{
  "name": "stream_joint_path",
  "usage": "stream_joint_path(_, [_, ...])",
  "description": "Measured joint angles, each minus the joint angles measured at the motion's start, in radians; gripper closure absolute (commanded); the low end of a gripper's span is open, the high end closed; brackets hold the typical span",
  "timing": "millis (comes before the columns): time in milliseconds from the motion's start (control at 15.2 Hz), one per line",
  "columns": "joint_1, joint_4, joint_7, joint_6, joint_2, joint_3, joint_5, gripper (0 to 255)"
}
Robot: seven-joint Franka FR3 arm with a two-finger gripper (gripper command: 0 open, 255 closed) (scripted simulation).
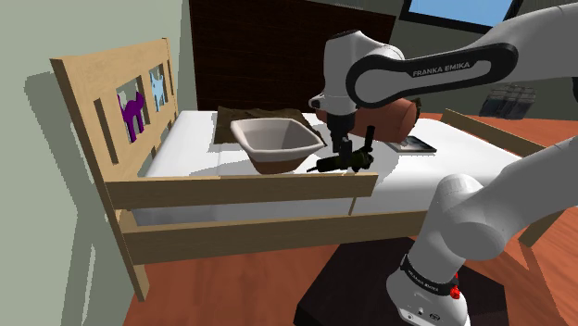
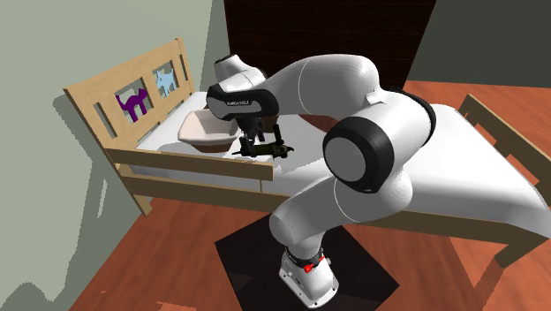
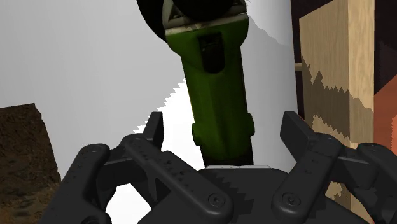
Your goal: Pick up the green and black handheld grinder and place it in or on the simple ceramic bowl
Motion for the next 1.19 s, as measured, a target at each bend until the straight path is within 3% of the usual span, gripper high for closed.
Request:
stream_joint_path(660, [0.000,0.000,0.000,0.000,0.000,0.000,0.000,255])
stream_joint_path(1188, [0.000,0.088,-0.020,-0.093,-0.004,0.005,0.007,255])
